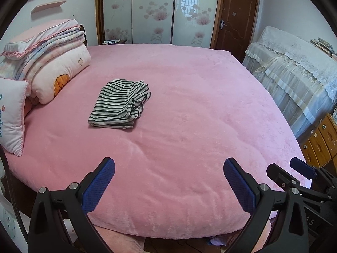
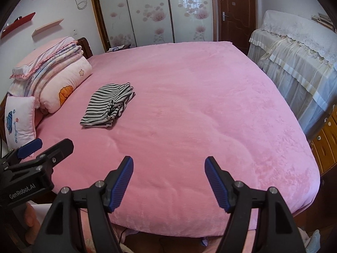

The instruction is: Fold small clothes

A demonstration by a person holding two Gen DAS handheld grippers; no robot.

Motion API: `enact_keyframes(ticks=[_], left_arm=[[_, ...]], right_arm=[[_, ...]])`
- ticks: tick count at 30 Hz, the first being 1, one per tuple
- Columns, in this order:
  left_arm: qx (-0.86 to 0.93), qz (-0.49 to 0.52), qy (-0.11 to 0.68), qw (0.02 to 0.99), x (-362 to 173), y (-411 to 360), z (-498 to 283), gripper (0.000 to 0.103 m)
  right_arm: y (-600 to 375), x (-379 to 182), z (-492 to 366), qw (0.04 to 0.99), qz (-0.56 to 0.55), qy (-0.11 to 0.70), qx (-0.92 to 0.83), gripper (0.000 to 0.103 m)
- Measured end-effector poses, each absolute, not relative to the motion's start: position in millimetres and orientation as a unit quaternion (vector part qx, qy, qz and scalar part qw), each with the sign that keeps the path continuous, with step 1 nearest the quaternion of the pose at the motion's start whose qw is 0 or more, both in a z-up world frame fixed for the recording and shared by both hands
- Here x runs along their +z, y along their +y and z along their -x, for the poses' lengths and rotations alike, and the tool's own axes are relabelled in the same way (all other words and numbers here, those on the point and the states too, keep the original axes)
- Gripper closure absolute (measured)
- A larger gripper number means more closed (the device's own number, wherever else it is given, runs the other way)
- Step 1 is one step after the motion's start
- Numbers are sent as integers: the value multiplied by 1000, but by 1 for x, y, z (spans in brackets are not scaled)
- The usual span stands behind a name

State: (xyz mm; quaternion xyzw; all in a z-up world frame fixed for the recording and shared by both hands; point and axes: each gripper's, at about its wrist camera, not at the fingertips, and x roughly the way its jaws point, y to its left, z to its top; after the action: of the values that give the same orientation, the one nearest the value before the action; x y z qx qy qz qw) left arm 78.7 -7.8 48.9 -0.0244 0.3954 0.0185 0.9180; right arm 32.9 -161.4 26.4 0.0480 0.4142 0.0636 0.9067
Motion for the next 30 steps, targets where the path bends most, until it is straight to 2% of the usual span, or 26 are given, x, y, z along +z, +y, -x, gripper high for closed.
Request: enact_keyframes(ticks=[30], left_arm=[[3,6,384,923,54,-25,-85,0]], right_arm=[[-162,28,-35,915,-28,399,45,30]])
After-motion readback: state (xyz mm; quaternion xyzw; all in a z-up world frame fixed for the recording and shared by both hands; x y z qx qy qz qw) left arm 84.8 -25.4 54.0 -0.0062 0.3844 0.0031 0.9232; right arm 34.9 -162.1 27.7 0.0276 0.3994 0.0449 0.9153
